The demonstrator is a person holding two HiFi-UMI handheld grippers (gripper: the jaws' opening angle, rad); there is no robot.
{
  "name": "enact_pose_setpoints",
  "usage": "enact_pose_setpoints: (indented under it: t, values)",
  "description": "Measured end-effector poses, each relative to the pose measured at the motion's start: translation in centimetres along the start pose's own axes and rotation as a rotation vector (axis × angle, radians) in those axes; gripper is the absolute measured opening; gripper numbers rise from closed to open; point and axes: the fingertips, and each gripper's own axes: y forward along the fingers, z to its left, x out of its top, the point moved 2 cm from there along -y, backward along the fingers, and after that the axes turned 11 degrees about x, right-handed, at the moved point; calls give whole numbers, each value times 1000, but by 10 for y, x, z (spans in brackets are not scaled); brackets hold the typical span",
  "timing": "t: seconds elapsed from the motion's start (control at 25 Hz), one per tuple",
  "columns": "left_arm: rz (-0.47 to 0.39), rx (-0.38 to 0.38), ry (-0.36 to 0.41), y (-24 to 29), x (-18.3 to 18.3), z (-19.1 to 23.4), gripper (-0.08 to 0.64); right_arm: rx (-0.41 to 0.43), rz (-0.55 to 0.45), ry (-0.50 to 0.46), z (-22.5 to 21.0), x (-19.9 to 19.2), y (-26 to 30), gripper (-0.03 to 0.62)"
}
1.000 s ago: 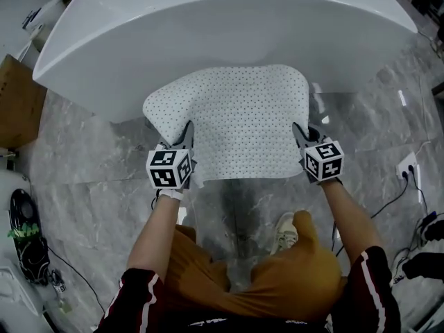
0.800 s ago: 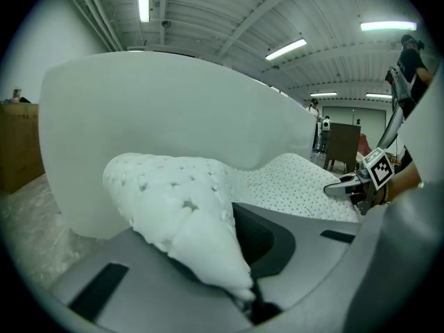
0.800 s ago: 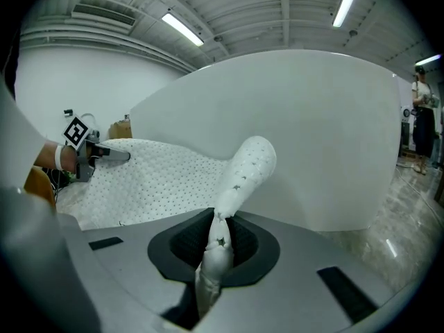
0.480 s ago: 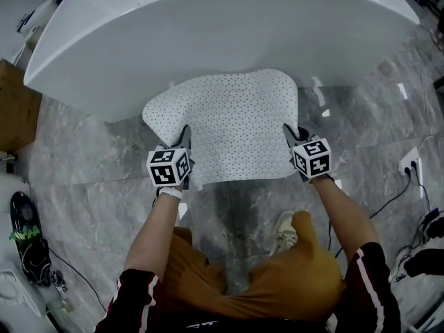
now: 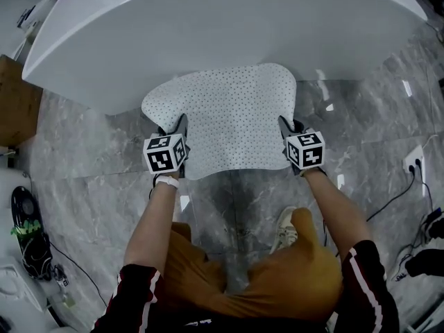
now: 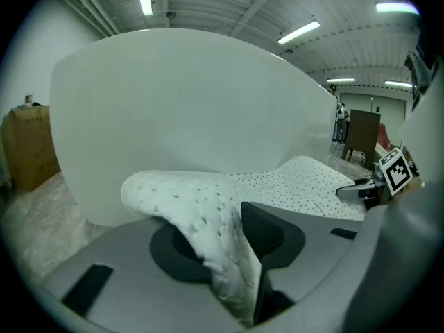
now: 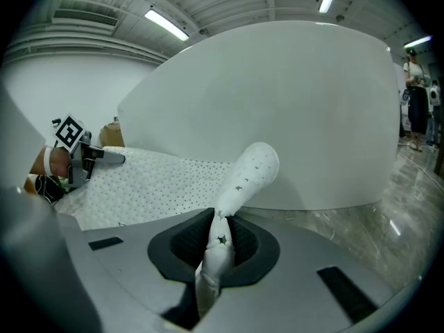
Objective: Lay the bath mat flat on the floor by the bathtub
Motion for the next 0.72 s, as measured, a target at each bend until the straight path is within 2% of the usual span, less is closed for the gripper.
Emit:
enact_pose_setpoints:
  t: [0.16, 0.28, 0.48, 0.72]
  values:
    - [35, 106, -46, -3, -12, 31, 208, -35, 11, 72, -5, -17, 16, 44]
    - [-10, 144, -51, -13, -13, 42, 244, -55, 27, 85, -9, -24, 20, 44]
    - [-100, 115, -22, -27, 5, 35, 242, -76, 66, 24, -12, -29, 22, 44]
    - [-126, 68, 21, -36, 7, 19, 235, -122, 121, -58, -28, -32, 18, 44]
